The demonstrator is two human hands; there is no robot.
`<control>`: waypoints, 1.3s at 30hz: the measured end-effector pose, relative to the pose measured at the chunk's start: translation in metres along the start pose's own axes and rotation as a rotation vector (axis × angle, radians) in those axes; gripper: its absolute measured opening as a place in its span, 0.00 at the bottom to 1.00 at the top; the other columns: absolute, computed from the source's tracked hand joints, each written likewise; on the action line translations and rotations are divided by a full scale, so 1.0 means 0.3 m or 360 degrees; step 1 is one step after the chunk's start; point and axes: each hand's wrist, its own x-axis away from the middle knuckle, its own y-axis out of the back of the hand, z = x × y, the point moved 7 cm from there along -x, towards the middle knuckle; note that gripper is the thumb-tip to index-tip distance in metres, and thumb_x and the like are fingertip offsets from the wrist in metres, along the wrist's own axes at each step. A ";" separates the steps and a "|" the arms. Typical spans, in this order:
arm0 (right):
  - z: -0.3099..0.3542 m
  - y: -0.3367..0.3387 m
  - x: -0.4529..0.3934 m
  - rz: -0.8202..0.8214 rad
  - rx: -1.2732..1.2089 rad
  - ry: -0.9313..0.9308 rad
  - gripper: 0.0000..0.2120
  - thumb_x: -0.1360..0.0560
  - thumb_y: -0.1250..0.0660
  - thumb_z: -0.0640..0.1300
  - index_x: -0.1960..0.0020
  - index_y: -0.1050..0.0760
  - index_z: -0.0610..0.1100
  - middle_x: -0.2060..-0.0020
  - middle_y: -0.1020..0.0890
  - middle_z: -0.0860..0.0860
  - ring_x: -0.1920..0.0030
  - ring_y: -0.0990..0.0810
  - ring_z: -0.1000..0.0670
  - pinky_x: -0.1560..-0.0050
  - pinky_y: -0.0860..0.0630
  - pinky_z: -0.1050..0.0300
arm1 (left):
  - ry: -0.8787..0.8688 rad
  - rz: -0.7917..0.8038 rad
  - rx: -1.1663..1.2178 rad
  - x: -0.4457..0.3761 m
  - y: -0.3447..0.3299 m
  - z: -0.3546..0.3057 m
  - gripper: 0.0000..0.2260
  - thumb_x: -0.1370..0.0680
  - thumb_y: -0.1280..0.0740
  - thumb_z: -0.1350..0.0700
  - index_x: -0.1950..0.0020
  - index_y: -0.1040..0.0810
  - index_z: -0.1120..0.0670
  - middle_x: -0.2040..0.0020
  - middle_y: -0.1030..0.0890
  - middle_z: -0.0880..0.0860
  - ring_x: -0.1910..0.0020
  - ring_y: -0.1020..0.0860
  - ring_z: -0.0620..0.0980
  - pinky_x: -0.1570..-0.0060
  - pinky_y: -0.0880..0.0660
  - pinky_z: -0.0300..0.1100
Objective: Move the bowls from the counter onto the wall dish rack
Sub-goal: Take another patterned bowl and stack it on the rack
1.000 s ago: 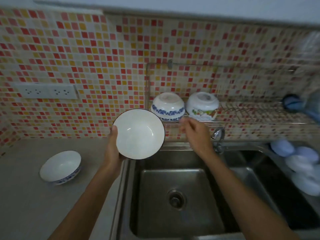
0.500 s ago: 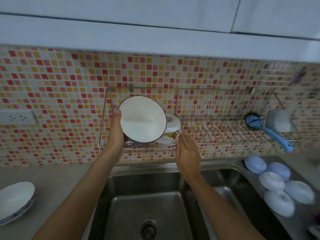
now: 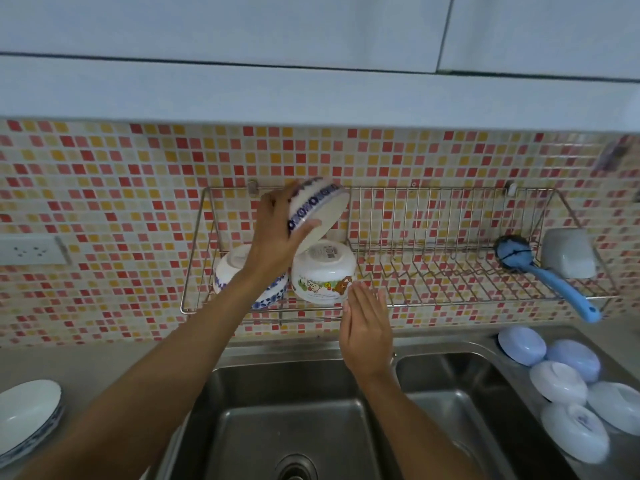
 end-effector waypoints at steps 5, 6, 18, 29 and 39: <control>0.001 0.003 0.001 -0.0047 -0.0044 0.0029 0.15 0.21 0.39 0.40 0.39 0.22 0.35 0.40 0.19 0.42 0.36 0.22 0.45 0.26 0.38 0.47 | -0.0510 0.0178 -0.0772 0.045 -0.106 -0.036 0.34 0.28 0.37 0.35 0.27 0.37 0.50 0.35 0.32 0.64 0.36 0.36 0.59 0.38 0.30 0.52; 0.001 0.004 0.001 -0.0047 -0.0040 0.0033 0.15 0.21 0.39 0.40 0.39 0.22 0.35 0.40 0.19 0.42 0.36 0.22 0.45 0.25 0.38 0.47 | -0.0610 0.0183 -0.0860 0.057 -0.130 -0.036 0.33 0.28 0.36 0.36 0.28 0.34 0.51 0.37 0.30 0.64 0.37 0.35 0.60 0.39 0.29 0.54; 0.002 0.004 -0.001 -0.0030 -0.0027 0.0013 0.15 0.20 0.40 0.42 0.39 0.21 0.37 0.41 0.18 0.44 0.37 0.22 0.46 0.25 0.40 0.50 | -0.0655 0.0484 -0.0970 0.110 -0.249 0.043 0.26 0.28 0.35 0.38 0.33 0.28 0.46 0.35 0.29 0.59 0.37 0.33 0.60 0.37 0.32 0.56; 0.000 -0.001 0.003 -0.0008 -0.0042 -0.0030 0.15 0.21 0.39 0.42 0.39 0.22 0.37 0.40 0.19 0.43 0.36 0.22 0.47 0.26 0.37 0.48 | -0.0431 0.0806 -0.0820 0.114 -0.304 0.114 0.45 0.34 0.27 0.39 0.24 0.44 0.52 0.28 0.36 0.55 0.29 0.39 0.56 0.30 0.39 0.51; 0.004 0.004 0.002 0.0009 -0.0014 -0.0048 0.15 0.22 0.38 0.41 0.38 0.22 0.37 0.40 0.19 0.43 0.36 0.23 0.46 0.25 0.40 0.51 | -0.0446 0.0882 -0.0850 0.130 -0.307 0.146 0.45 0.33 0.27 0.40 0.24 0.45 0.51 0.27 0.38 0.53 0.28 0.41 0.54 0.30 0.41 0.49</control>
